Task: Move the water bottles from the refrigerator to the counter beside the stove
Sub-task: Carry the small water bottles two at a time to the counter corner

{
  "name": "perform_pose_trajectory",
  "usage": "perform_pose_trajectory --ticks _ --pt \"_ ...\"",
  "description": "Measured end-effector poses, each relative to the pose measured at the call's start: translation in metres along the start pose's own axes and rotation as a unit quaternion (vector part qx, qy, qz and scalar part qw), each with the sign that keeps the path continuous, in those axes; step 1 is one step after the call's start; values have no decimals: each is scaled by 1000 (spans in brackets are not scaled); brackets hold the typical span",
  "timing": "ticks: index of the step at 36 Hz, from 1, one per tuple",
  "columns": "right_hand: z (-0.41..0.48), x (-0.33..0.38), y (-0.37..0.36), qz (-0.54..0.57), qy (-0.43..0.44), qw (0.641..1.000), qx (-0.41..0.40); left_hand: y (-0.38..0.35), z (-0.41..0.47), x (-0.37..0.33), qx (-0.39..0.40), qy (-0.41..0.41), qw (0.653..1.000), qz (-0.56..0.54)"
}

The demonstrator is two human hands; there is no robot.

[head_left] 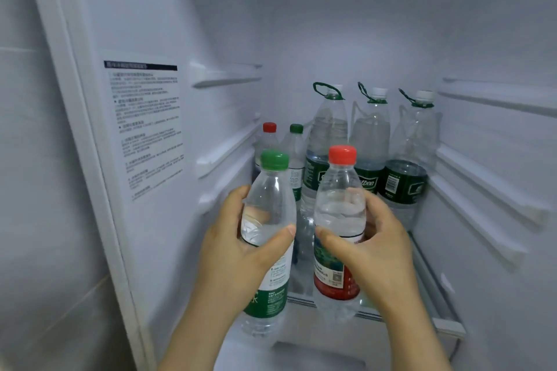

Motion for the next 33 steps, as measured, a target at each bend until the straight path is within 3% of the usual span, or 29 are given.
perform_pose_trajectory --ticks 12,33 --pt "-70 48 15 -30 23 997 -74 21 -42 -28 71 -40 996 -47" --pt "-256 97 56 -124 -48 961 -242 16 -167 -41 271 -66 953 -117"
Point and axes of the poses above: each hand's wrist, its own z-axis towards the middle knuckle, its own y-axis out of the back of the hand, x = y × z, the point moved 4 cm from there along z, towards the middle knuckle, and after that the axes turned 7 degrees about z, right-handed, at the moved point
